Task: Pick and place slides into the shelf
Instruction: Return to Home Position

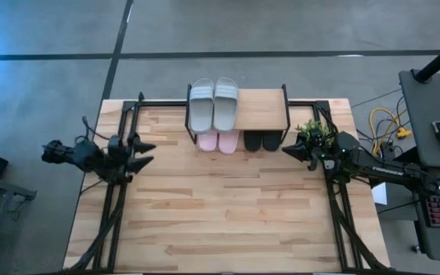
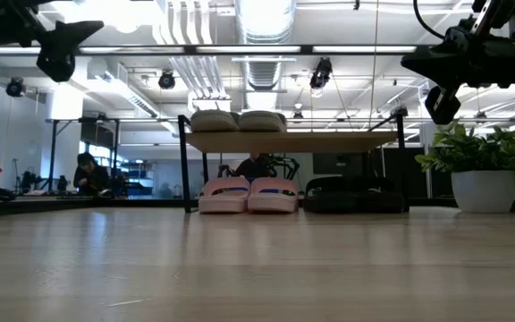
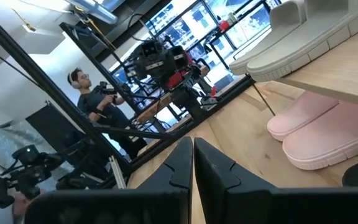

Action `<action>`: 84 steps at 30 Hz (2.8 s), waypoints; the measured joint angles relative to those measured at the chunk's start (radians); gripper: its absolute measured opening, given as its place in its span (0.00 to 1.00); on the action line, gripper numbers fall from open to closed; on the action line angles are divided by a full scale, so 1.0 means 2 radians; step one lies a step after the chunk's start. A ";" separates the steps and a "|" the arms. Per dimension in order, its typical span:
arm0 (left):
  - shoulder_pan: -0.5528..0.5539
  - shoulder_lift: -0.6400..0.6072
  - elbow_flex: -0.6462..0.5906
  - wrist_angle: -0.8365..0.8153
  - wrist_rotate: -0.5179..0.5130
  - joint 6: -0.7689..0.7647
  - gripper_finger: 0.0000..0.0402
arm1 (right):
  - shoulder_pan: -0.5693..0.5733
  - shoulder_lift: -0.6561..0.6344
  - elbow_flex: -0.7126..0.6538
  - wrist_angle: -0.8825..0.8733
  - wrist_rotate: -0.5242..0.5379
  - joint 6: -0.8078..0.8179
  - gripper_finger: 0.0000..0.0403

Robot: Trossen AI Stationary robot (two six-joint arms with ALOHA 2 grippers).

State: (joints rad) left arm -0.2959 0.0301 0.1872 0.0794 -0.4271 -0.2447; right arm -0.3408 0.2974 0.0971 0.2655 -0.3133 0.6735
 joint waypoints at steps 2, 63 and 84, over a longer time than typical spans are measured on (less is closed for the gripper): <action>0.000 0.003 -0.001 -0.011 0.033 -0.026 0.55 | 0.000 0.000 0.000 0.000 0.000 0.000 0.02; 0.165 -0.001 -0.066 0.009 0.191 -0.031 0.55 | 0.000 0.088 0.054 0.055 -0.014 -0.051 0.02; 0.165 0.000 -0.066 0.009 0.125 -0.058 0.55 | 0.187 0.051 0.022 0.053 0.122 -0.064 0.02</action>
State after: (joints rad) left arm 0.0341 0.0301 0.0547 0.0971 -0.1768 -0.3603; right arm 0.0323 0.3991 0.1417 0.3714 -0.0695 0.5459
